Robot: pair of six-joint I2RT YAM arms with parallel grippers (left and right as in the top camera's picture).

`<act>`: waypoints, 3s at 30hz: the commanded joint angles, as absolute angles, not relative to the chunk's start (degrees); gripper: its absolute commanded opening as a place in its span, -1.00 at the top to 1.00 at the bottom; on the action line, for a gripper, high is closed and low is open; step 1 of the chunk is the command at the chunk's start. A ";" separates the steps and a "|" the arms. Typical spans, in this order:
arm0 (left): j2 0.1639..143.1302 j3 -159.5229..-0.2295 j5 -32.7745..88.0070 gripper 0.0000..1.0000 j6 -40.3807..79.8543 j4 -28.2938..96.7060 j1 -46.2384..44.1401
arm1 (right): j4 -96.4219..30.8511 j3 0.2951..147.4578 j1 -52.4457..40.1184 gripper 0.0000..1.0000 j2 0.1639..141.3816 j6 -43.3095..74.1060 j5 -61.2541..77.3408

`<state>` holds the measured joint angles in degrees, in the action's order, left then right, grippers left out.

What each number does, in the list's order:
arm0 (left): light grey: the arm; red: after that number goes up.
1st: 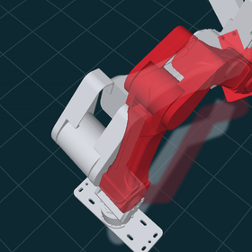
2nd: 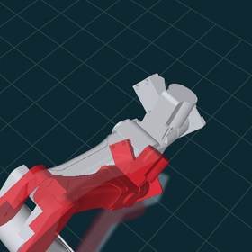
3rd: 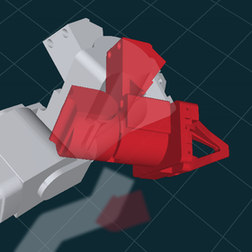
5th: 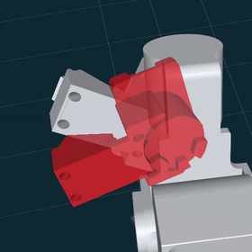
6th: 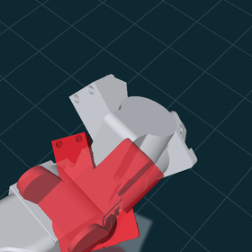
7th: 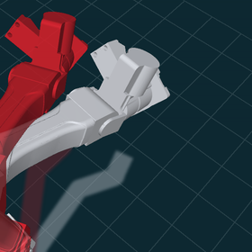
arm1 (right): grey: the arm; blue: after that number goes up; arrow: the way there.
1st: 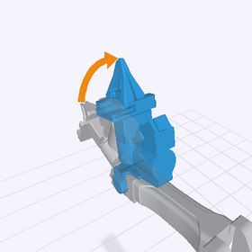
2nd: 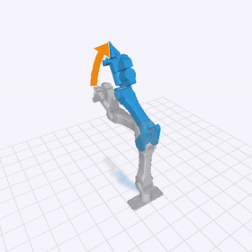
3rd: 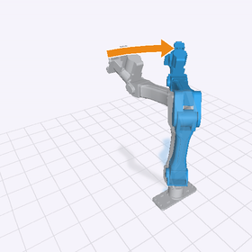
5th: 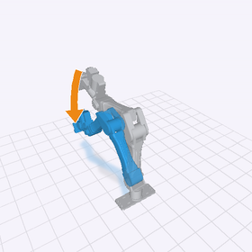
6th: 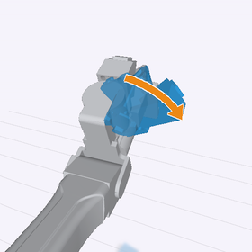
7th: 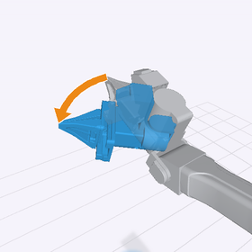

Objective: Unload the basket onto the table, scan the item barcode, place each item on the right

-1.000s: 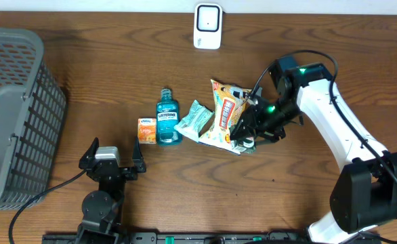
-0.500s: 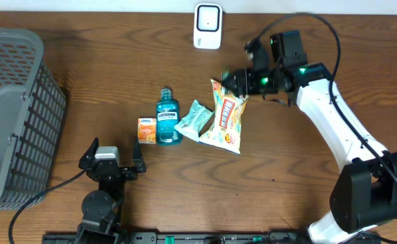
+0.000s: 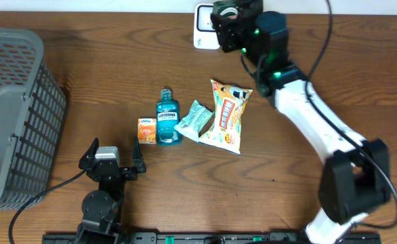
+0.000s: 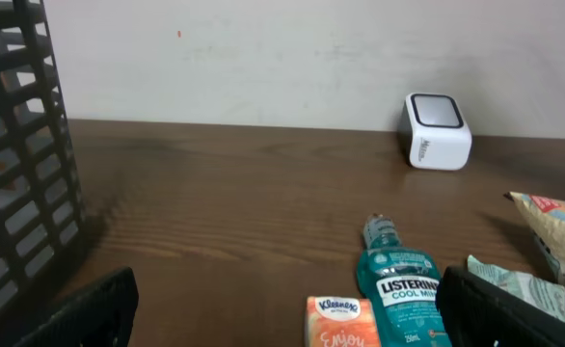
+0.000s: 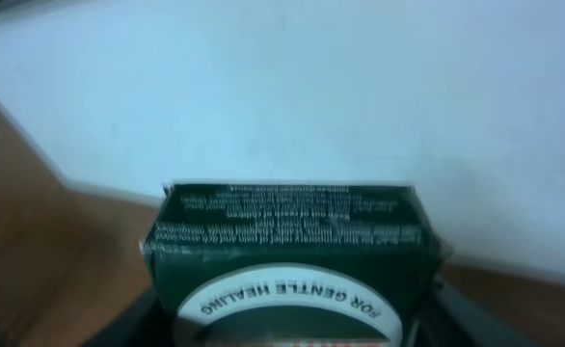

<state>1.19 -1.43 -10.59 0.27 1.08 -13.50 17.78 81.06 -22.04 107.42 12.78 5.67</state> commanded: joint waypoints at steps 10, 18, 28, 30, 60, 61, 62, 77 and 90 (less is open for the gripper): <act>1.08 -0.23 -10.92 -0.95 1.19 3.03 -13.26 | 29.61 98.65 -23.35 0.19 132.53 12.16 -6.13; 1.08 -0.23 -10.92 -0.96 1.19 3.03 -13.26 | 18.92 113.25 -23.46 0.18 142.39 12.16 -6.13; 1.08 -0.23 -10.92 -0.96 1.19 3.03 -13.26 | -3.88 116.36 -21.89 0.11 132.68 9.56 -19.99; 1.08 -0.23 -10.92 -0.95 1.19 3.03 -13.26 | -10.13 116.36 -20.86 0.13 129.75 7.57 -25.15; 1.08 -0.23 -10.92 -0.95 1.19 3.03 -13.26 | -47.53 113.93 34.24 0.05 128.11 15.64 -16.36; 1.08 -0.23 -10.92 -0.95 1.19 3.03 -13.26 | -47.77 113.60 36.12 0.05 128.79 16.27 -16.32; 1.10 -0.23 -10.92 -0.95 1.19 3.03 -13.26 | -48.12 113.54 37.06 0.03 129.36 16.29 -16.27; 1.08 -0.23 -10.92 -0.96 1.19 3.03 -13.26 | -51.62 115.18 41.23 -0.98 125.21 16.67 3.27; 1.10 -0.23 -10.92 -0.95 1.19 3.03 -13.26 | -62.76 115.18 19.57 -0.98 111.61 24.88 9.26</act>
